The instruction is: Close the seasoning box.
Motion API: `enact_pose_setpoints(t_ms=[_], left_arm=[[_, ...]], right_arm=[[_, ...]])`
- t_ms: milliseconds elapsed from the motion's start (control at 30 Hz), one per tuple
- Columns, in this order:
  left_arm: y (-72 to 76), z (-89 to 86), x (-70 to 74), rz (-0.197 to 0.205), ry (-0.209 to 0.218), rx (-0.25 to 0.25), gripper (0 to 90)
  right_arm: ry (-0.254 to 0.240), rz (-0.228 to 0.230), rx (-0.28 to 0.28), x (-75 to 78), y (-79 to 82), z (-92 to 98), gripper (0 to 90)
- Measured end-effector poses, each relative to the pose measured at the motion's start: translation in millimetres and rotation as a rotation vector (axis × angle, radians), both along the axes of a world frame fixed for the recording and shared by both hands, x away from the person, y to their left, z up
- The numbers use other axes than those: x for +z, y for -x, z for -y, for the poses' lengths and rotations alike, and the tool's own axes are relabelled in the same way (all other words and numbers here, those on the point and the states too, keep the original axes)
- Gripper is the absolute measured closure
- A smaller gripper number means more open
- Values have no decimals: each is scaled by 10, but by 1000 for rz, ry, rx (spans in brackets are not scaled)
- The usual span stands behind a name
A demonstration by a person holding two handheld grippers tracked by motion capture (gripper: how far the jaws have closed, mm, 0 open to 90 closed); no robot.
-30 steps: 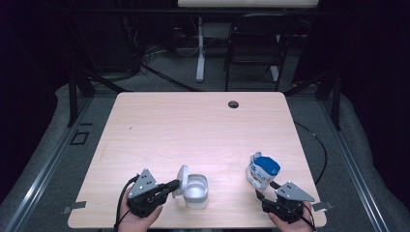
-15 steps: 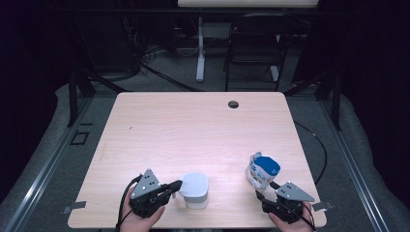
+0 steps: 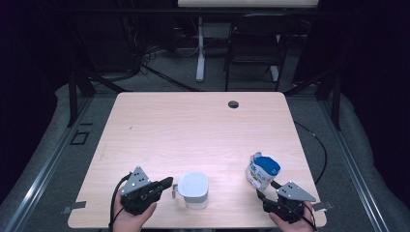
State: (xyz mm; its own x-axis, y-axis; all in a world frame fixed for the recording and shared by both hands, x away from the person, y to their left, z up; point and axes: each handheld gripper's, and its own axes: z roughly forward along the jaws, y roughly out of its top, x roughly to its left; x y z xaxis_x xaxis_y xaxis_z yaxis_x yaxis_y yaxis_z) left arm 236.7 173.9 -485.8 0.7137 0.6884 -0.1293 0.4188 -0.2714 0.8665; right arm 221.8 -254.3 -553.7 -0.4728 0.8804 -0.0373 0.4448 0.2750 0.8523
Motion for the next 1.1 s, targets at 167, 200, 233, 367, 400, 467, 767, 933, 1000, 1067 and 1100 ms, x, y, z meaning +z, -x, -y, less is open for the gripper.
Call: enact_pose_setpoints(t_ms=[167,200,233,367,400,467,767,933,1000,1067,1100], left_arm=[[-43,-89,-29,-13,5,35,900],[-57,-105,-39,-21,8,42,900],[-72,-121,-48,-24,9,50,900],[-120,-196,-81,-32,4,84,900],[-127,-223,-91,-34,4,91,900],[-130,-289,-119,-40,-1,112,900],[-116,-640,-202,-64,25,213,899],[-149,-790,-257,-77,44,257,886],[-166,-848,-293,-89,54,276,884],[-183,-911,-323,-100,57,290,877],[-189,-941,-338,-102,55,300,872]], right_arm=[[12,-1,7,-24,-5,17,392],[2,-5,6,-35,-12,28,393],[-2,-9,2,-44,-21,38,393],[4,-17,6,-67,-55,64,393],[-1,-14,1,-68,-66,60,393],[-13,-12,4,-56,-84,44,393],[3,-13,26,-32,-120,-84,385],[2,-17,12,-35,-118,-53,385],[4,-24,7,-39,-114,-39,385],[1,-26,2,-46,-109,-29,385],[2,-28,0,-47,-107,-24,385]])
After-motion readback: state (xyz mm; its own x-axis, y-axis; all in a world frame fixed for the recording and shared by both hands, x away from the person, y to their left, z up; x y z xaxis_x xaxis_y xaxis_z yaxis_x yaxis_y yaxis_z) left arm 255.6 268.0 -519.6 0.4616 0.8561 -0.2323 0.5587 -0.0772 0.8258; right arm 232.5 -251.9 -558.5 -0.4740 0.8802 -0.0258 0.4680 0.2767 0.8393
